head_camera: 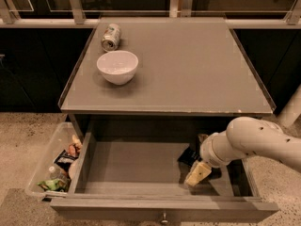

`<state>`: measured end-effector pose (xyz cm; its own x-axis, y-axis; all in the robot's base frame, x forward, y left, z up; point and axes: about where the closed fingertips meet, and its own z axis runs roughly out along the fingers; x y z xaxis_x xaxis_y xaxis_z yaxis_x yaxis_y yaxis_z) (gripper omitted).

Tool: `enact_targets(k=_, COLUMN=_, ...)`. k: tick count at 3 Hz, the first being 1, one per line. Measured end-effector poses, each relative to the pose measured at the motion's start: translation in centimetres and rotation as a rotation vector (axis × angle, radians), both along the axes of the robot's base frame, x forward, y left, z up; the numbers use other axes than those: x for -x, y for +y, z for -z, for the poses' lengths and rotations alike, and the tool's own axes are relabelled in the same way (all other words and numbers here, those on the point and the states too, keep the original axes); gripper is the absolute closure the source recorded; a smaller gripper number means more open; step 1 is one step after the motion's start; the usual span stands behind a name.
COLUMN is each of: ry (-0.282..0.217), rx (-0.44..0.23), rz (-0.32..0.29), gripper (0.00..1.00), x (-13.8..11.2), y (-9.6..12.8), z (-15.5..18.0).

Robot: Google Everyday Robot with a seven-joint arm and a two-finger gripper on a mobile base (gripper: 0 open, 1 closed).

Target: Pick rxbar blueberry from top drawer and place on counter

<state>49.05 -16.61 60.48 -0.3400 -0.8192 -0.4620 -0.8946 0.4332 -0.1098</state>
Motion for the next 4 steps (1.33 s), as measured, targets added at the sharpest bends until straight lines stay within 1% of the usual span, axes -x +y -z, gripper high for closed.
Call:
enact_targets(k=1, ry=0.0, rx=0.0, rz=0.0, gripper=0.0, x=0.0, y=0.0, z=0.0)
enact_targets(k=2, ry=0.064, rx=0.009, rz=0.009, gripper=0.0, x=0.6, y=-0.5, z=3.6)
enact_targets(k=3, ry=0.07, rx=0.008, rz=0.009, gripper=0.0, x=0.6, y=-0.5, z=3.9)
enact_targets(k=4, ry=0.07, rx=0.008, rz=0.009, gripper=0.18, x=0.6, y=-0.5, z=3.9)
